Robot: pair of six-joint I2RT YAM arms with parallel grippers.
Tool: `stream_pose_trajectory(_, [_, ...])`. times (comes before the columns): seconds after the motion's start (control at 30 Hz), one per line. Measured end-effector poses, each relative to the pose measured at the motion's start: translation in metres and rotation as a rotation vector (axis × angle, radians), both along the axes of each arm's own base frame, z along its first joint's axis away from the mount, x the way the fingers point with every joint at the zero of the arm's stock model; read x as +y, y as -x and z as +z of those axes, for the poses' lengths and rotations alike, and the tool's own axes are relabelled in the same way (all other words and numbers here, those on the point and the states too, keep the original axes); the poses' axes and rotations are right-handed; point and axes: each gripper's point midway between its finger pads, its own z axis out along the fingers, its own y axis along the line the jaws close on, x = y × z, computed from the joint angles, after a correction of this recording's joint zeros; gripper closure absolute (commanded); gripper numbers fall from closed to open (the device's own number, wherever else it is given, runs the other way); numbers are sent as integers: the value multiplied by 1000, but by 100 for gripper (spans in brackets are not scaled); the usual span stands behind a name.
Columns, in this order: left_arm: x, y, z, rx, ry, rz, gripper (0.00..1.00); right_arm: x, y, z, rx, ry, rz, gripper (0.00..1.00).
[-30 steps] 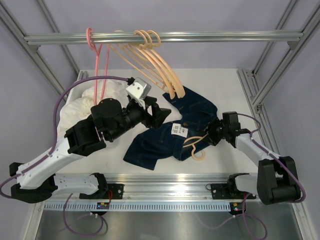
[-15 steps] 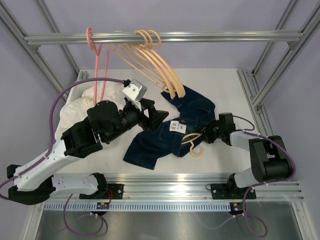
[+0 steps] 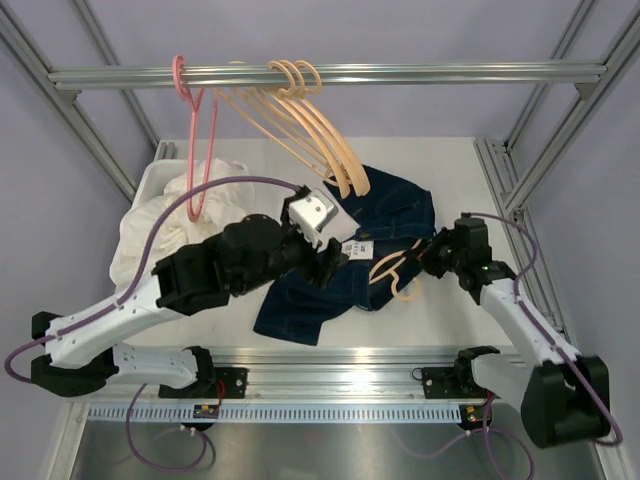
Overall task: Remove the skirt from the hanger
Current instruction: Pick up the hanger at the center of the board.
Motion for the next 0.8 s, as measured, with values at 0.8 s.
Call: stream_pose_trajectory(0.8, [-28, 73, -134, -494, -605, -68, 2, -12, 60, 185, -110, 153, 185, 100])
